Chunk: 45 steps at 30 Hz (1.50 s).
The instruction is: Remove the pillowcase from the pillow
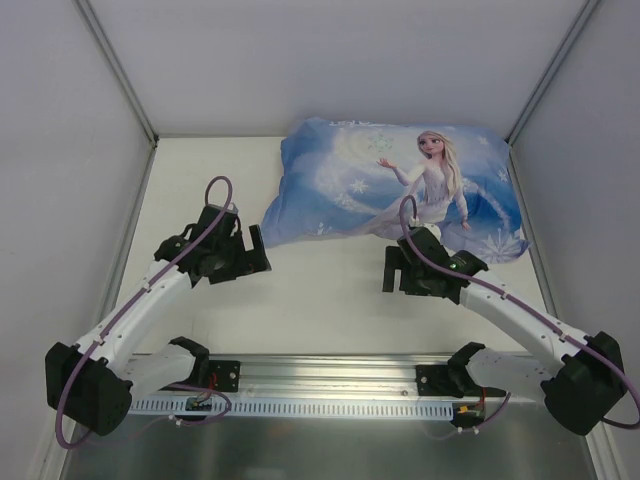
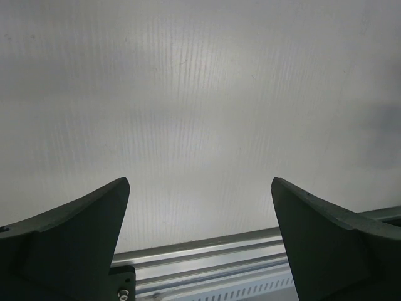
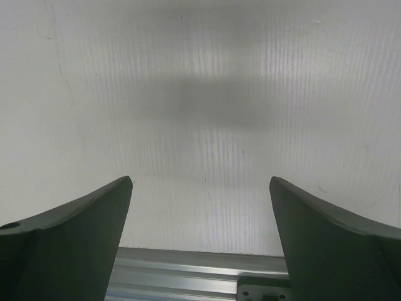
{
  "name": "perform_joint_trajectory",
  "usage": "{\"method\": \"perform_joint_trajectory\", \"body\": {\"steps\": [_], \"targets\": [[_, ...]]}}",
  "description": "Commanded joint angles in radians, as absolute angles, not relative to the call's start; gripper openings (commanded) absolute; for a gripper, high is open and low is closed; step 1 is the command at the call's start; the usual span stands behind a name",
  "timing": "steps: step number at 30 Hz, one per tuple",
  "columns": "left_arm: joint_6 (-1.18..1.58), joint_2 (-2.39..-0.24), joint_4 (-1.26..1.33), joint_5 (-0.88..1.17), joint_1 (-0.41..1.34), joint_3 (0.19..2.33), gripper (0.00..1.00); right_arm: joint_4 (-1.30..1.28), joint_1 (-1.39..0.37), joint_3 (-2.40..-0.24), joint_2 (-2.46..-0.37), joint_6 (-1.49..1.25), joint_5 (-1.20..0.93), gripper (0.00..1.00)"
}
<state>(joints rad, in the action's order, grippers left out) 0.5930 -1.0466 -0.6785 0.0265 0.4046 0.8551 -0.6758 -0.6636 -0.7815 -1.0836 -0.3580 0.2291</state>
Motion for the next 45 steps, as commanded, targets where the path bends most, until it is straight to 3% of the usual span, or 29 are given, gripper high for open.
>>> {"method": "perform_joint_trajectory", "body": {"steps": [1, 15, 21, 27, 34, 38, 42, 44, 45], "targets": [[0.621, -1.046, -0.686, 0.057, 0.399, 0.85, 0.99, -0.641, -0.673, -0.778, -1.054, -0.391, 0.256, 0.96], [0.621, -1.112, -0.681, 0.107, 0.4, 0.825, 0.99, -0.649, -0.689, -0.729, -1.028, -0.436, 0.296, 0.96], [0.558, -1.178, -0.637, 0.181, 0.44, 0.851, 0.99, -0.709, -0.781, -0.713, -0.826, -0.502, 0.636, 0.96], [0.439, -1.353, -0.637, 0.123, 0.459, 1.069, 0.99, -0.736, -0.781, -0.715, -0.678, -0.436, 0.802, 0.96], [0.377, -1.613, -0.624, -0.031, 0.456, 1.345, 0.99, -0.85, -0.781, -0.758, -0.695, -0.44, 0.83, 0.96], [0.243, -1.796, -0.588, 0.005, 0.445, 1.475, 0.99, -0.85, -0.781, -0.73, -0.677, -0.446, 0.821, 0.96], [0.25, -1.949, -0.537, 0.222, 0.37, 1.522, 0.98, -0.853, -0.781, -0.712, -0.643, -0.443, 0.828, 0.96], [0.294, -1.985, -0.493, 0.3, 0.33, 1.499, 0.88, -0.851, -0.779, -0.698, -0.62, -0.437, 0.816, 0.96], [0.301, -1.99, -0.486, 0.348, 0.33, 1.493, 0.71, -0.851, -0.778, -0.692, -0.614, -0.437, 0.812, 0.96]]}}
